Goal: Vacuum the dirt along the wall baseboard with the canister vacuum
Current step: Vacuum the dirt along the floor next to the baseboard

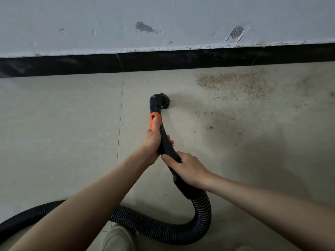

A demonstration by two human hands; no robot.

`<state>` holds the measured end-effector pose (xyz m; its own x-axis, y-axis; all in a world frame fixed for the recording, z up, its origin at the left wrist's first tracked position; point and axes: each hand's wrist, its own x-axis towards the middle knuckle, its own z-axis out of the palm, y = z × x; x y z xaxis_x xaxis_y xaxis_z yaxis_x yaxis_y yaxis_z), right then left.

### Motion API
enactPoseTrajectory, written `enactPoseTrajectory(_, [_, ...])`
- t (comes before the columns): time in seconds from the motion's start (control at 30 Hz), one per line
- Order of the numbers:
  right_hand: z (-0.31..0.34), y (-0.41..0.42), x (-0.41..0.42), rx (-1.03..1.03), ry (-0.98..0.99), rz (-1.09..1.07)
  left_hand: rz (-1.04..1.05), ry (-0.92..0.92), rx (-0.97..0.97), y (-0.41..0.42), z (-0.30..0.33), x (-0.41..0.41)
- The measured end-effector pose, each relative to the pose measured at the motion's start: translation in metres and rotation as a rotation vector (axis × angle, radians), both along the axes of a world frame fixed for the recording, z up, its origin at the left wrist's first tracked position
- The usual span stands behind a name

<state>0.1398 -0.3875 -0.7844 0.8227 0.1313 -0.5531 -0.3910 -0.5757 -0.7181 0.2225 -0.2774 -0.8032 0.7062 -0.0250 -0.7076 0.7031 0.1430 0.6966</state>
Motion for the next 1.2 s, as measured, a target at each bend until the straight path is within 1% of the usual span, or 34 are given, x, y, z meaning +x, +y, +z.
enactPoseTrajectory(0.1, [-0.003,-0.004,-0.005,-0.015,0.027,-0.064,-0.05,-0.008,-0.006,-0.009,0.002,-0.002])
enactPoseTrajectory(0.23, [-0.007,-0.012,-0.008,0.022,0.057,-0.177,-0.111,-0.027,-0.011,-0.025,0.006,0.001])
enactPoseTrajectory(0.47, [-0.016,-0.028,-0.02,0.017,0.002,-0.332,-0.249,-0.036,0.03,-0.055,0.007,0.0])
enactPoseTrajectory(0.57, [-0.018,-0.031,-0.021,0.009,-0.027,-0.346,-0.262,-0.048,0.041,-0.061,0.005,0.002])
enactPoseTrajectory(0.73, [-0.017,-0.025,-0.014,0.015,-0.03,-0.273,-0.19,-0.061,0.041,-0.047,0.0,0.001])
enactPoseTrajectory(0.83, [-0.009,-0.017,0.002,0.041,-0.011,-0.176,-0.08,-0.068,0.065,-0.029,0.002,0.009])
enactPoseTrajectory(1.0, [0.005,0.012,0.034,-0.003,-0.007,-0.006,0.097,-0.047,0.066,0.011,0.008,0.022])
enactPoseTrajectory(1.1, [0.009,0.024,0.028,-0.051,0.007,0.078,0.146,-0.016,0.05,0.027,0.008,0.011])
enactPoseTrajectory(1.2, [0.011,0.024,0.009,-0.049,0.026,0.098,0.147,0.009,0.048,0.029,0.005,-0.007])
